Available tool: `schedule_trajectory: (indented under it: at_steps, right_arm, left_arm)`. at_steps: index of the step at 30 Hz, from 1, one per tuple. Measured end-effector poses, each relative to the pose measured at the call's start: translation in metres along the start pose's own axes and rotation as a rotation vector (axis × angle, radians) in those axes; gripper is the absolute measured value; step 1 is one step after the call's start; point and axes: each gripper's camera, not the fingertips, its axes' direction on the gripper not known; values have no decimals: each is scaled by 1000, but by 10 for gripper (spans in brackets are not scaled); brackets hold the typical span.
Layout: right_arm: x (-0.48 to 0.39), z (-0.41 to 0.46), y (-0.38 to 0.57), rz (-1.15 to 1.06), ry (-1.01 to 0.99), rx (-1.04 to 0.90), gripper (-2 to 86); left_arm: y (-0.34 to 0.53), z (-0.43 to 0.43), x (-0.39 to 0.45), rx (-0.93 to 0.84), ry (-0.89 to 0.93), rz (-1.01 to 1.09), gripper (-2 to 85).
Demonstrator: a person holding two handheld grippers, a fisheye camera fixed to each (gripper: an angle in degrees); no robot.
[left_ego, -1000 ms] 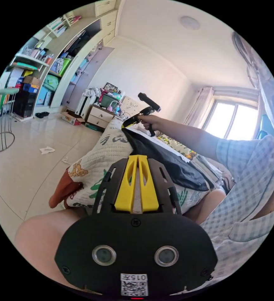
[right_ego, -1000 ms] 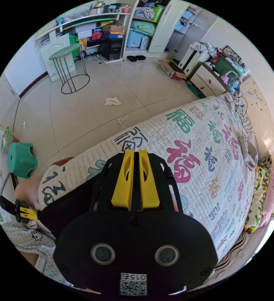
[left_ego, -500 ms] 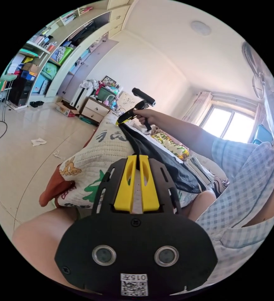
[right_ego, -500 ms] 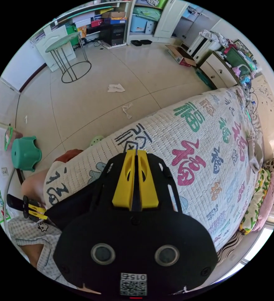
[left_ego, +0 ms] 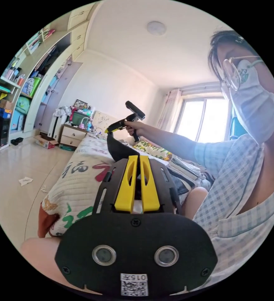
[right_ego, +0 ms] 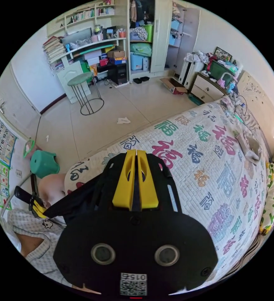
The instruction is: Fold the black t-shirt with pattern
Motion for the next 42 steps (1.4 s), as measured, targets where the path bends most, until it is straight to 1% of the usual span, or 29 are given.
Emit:
schedule_trajectory:
  at_steps: [3, 5, 8, 10, 12, 14, 17, 19, 23, 26, 30, 32, 35, 36, 37, 38, 39, 40, 42]
  right_arm:
    - [37, -58, 49, 52, -40, 91, -10]
    - [71, -99, 96, 103, -27, 136, -10]
    - [115, -139, 161, 192, 3, 163, -10]
    - [141, -155, 200, 249, 58, 154, -10]
    - [169, -163, 235, 312, 135, 105, -10]
    - [204, -158, 270, 398, 195, 7, -10]
    - [229, -148, 295, 421, 263, -108, -9]
    - [234, -147, 303, 399, 285, -137, -7]
    - [244, -161, 321, 358, 316, -144, 15]
    - [246, -190, 341, 363, 385, -92, 52]
    - [251, -234, 372, 392, 337, 38, 64]
    - [262, -248, 387, 420, 295, 36, 69]
    - [283, -252, 400, 488, 223, 4, 79]
    - [288, -252, 402, 504, 201, 2, 79]
    - [297, -253, 406, 526, 159, -1, 69]
    - [303, -254, 408, 525, 129, -5, 45]
    - [305, -255, 410, 515, 123, -5, 25]
    - [310, -259, 412, 529, 161, 2, 2]
    - [316, -267, 413, 520, 252, 10, -4]
  left_arm:
    - [1, 24, 40, 8, 108, 37, -1]
    - [5, 55, 80, -25, 174, 110, -1]
    - [19, 103, 129, -88, 262, 194, 0]
    - [33, 134, 155, -120, 312, 226, 1]
    - [50, 170, 180, -171, 357, 252, 1]
    - [77, 221, 212, -244, 379, 299, 3]
    - [117, 283, 250, -349, 377, 377, 4]
    - [136, 310, 266, -397, 378, 390, 4]
    - [159, 342, 285, -431, 282, 411, 5]
    - [162, 351, 286, -466, 264, 436, 8]
    - [146, 331, 281, -412, 269, 462, 13]
    - [133, 313, 276, -361, 274, 477, 16]
    - [127, 314, 275, -346, 258, 496, 21]
    - [128, 318, 275, -350, 242, 512, 23]
    - [131, 330, 275, -381, 174, 550, 23]
    - [130, 341, 269, -412, 87, 548, 22]
    - [128, 344, 263, -413, 53, 534, 20]
    - [123, 346, 249, -400, 21, 499, 19]
    - [115, 348, 224, -400, 20, 421, 17]
